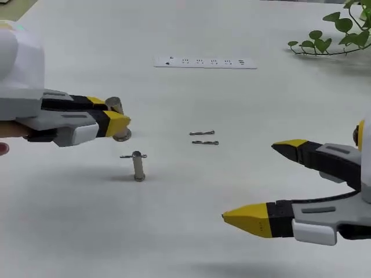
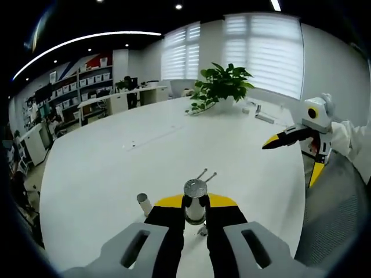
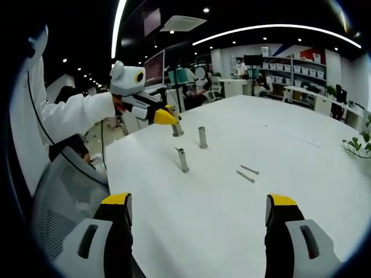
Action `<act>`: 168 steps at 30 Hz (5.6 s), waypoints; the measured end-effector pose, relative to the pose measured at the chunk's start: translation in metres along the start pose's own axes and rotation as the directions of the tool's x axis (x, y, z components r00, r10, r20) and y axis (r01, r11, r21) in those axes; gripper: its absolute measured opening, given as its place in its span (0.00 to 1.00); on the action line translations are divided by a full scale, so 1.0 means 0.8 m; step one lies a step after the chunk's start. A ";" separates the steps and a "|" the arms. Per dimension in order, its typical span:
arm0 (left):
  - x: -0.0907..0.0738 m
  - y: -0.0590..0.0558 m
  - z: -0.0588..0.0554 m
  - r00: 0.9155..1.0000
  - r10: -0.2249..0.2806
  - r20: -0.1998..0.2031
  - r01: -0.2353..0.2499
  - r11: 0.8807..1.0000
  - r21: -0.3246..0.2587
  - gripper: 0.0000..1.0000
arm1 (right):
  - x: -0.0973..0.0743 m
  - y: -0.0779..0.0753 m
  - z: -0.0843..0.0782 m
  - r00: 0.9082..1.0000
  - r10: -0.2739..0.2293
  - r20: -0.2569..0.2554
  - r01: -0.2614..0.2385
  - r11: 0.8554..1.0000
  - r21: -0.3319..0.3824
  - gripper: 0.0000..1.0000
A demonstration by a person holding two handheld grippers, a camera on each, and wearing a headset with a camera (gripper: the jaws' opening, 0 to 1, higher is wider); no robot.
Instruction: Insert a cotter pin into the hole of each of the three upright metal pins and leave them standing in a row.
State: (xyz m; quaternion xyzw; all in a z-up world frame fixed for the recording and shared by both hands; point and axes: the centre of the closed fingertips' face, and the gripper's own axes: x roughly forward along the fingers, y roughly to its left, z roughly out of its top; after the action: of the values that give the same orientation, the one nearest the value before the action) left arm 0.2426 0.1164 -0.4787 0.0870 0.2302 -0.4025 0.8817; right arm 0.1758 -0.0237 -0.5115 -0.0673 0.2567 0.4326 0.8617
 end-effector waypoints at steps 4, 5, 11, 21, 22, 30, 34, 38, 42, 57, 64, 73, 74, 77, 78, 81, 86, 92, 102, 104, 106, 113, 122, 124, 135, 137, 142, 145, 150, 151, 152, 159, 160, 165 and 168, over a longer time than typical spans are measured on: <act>0.004 -0.030 0.002 0.997 -0.072 -0.007 0.073 0.995 0.070 0.09 | -0.002 0.002 0.003 1.000 0.004 0.013 -0.004 1.000 -0.003 0.94; 0.005 -0.034 0.002 0.997 -0.078 -0.009 0.078 0.994 0.073 0.09 | -0.002 0.002 0.003 1.000 0.004 0.014 -0.004 1.000 -0.003 0.94; 0.022 -0.076 -0.003 0.991 -0.133 -0.033 0.135 0.986 0.097 0.09 | -0.005 0.004 0.004 0.999 0.009 0.031 -0.009 1.000 -0.002 0.94; 0.052 -0.117 -0.030 0.986 -0.159 -0.056 0.162 0.985 0.064 0.09 | -0.009 0.012 -0.002 0.999 0.041 0.024 -0.041 0.999 -0.005 0.92; 0.054 -0.117 -0.034 0.986 -0.153 -0.061 0.156 0.986 0.051 0.09 | -0.010 0.014 -0.004 0.999 0.046 0.020 -0.046 0.999 -0.008 0.92; 0.064 -0.118 -0.047 0.989 -0.130 -0.068 0.132 0.991 0.033 0.09 | -0.012 0.015 -0.005 0.998 0.062 0.024 -0.062 0.998 -0.012 0.87; 0.068 -0.116 -0.054 0.991 -0.108 -0.082 0.111 0.993 0.034 0.09 | -0.010 0.017 -0.006 0.997 0.069 0.022 -0.069 0.998 -0.013 0.87; 0.073 -0.114 -0.063 0.993 -0.080 -0.091 0.081 0.997 0.012 0.09 | -0.010 0.019 -0.006 0.997 0.073 0.027 -0.073 0.997 -0.012 0.85; 0.078 -0.117 -0.072 0.992 -0.065 -0.104 0.065 0.998 -0.002 0.09 | -0.012 0.020 -0.007 0.997 0.075 0.029 -0.075 0.997 -0.016 0.85; 0.092 -0.113 -0.087 0.991 -0.016 -0.135 0.016 1.000 -0.007 0.09 | -0.013 0.021 -0.016 0.995 0.100 0.004 -0.099 0.995 -0.020 0.82; 0.093 -0.111 -0.097 0.988 -0.006 -0.154 0.003 1.000 -0.019 0.10 | -0.012 0.021 -0.017 0.994 0.107 -0.002 -0.107 0.994 -0.020 0.82; 0.091 -0.113 -0.099 0.991 0.015 -0.132 -0.024 0.997 -0.068 0.10 | -0.012 0.021 -0.019 0.995 0.103 -0.009 -0.103 0.995 -0.016 0.82; 0.090 -0.114 -0.099 0.992 0.016 -0.129 -0.025 0.997 -0.071 0.10 | -0.012 0.021 -0.020 0.995 0.103 -0.009 -0.103 0.995 -0.014 0.82; 0.090 -0.115 -0.099 0.992 0.020 -0.122 -0.030 0.996 -0.078 0.11 | -0.012 0.017 -0.020 0.996 0.091 -0.015 -0.091 0.996 -0.017 0.82; 0.089 -0.115 -0.099 0.992 0.025 -0.122 -0.035 0.996 -0.080 0.11 | -0.013 0.017 -0.020 0.996 0.090 -0.014 -0.090 0.996 -0.019 0.82; 0.090 -0.115 -0.100 0.992 0.037 -0.117 -0.045 0.996 -0.073 0.11 | -0.014 0.017 -0.018 0.996 0.091 -0.012 -0.091 0.996 -0.016 0.83; 0.089 -0.113 -0.098 0.993 0.030 -0.116 -0.029 1.000 0.009 0.10 | -0.016 0.015 -0.016 0.997 0.083 -0.001 -0.083 0.997 -0.005 0.84; 0.078 -0.126 -0.090 0.995 -0.037 -0.097 0.035 0.999 -0.017 0.22 | -0.018 0.013 -0.020 0.997 0.070 -0.014 -0.070 0.998 0.004 0.85; 0.030 -0.151 -0.092 0.979 -0.174 -0.105 0.172 0.985 -0.026 0.66 | -0.019 0.005 -0.038 0.996 0.047 -0.080 -0.047 0.999 0.009 0.88; 0.022 -0.150 -0.091 0.979 -0.177 -0.101 0.175 0.984 -0.028 0.71 | -0.020 0.005 -0.041 0.995 0.048 -0.088 -0.047 0.999 0.013 0.87; 0.016 -0.150 -0.088 0.979 -0.186 -0.088 0.183 0.982 -0.038 0.81 | -0.022 0.006 -0.043 0.994 0.051 -0.092 -0.050 0.999 0.012 0.87; 0.003 -0.149 -0.090 0.979 -0.180 -0.093 0.180 0.984 -0.011 0.99 | -0.022 0.006 -0.043 0.994 0.052 -0.101 -0.051 0.999 0.004 0.86; -0.008 -0.144 -0.096 0.980 -0.176 -0.094 0.172 0.984 -0.055 0.99 | -0.023 0.001 -0.040 0.990 0.051 -0.132 -0.056 0.998 -0.030 0.85; -0.010 -0.145 -0.096 0.980 -0.177 -0.093 0.172 0.983 -0.057 0.99 | -0.023 -0.003 -0.037 0.988 0.054 -0.142 -0.061 0.997 -0.046 0.83; -0.016 -0.148 -0.098 0.978 -0.187 -0.096 0.177 0.979 -0.099 0.99 | -0.011 -0.030 -0.014 0.976 0.076 -0.202 -0.111 0.979 -0.168 0.74; -0.017 -0.147 -0.100 0.977 -0.190 -0.096 0.180 0.978 -0.103 0.99 | -0.006 -0.037 -0.011 0.971 0.080 -0.227 -0.127 0.971 -0.204 0.71; -0.021 -0.147 -0.104 0.975 -0.193 -0.111 0.181 0.977 -0.109 0.99 | 0.008 -0.050 -0.002 0.962 0.085 -0.260 -0.153 0.956 -0.252 0.66; -0.023 -0.148 -0.103 0.977 -0.191 -0.095 0.182 0.978 -0.105 0.98 | 0.021 -0.061 -0.001 0.950 0.081 -0.302 -0.166 0.948 -0.270 0.65; -0.024 -0.151 -0.102 0.977 -0.195 -0.085 0.184 0.975 -0.123 0.94 | 0.039 -0.068 -0.008 0.930 0.095 -0.355 -0.205 0.936 -0.287 0.62; -0.025 -0.151 -0.102 0.977 -0.195 -0.086 0.184 0.975 -0.123 0.94 | 0.044 -0.070 -0.009 0.927 0.098 -0.363 -0.211 0.934 -0.289 0.62; -0.025 -0.152 -0.103 0.977 -0.196 -0.087 0.184 0.975 -0.125 0.94 | 0.047 -0.072 -0.009 0.923 0.102 -0.371 -0.220 0.931 -0.290 0.61; -0.032 -0.159 -0.102 0.975 -0.209 -0.079 0.196 0.970 -0.146 0.95 | 0.071 -0.080 -0.015 0.881 0.124 -0.456 -0.292 0.902 -0.318 0.57; -0.033 -0.159 -0.102 0.975 -0.207 -0.078 0.193 0.969 -0.157 0.97 | 0.075 -0.078 -0.018 0.872 0.129 -0.473 -0.307 0.895 -0.323 0.55; -0.037 -0.159 -0.107 0.976 -0.203 -0.084 0.188 0.968 -0.165 0.97 | 0.091 -0.089 -0.030 0.825 0.120 -0.553 -0.359 0.866 -0.347 0.53; -0.038 -0.158 -0.110 0.979 -0.186 -0.081 0.169 0.969 -0.183 0.99 | 0.099 -0.092 -0.031 0.812 0.125 -0.570 -0.378 0.857 -0.351 0.49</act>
State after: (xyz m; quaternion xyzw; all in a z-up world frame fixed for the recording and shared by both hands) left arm 0.1013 0.0832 -0.5372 0.0079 0.3144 -0.4534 0.8340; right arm 0.2629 -0.0208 -0.5800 -0.3446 0.3834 0.5573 0.6509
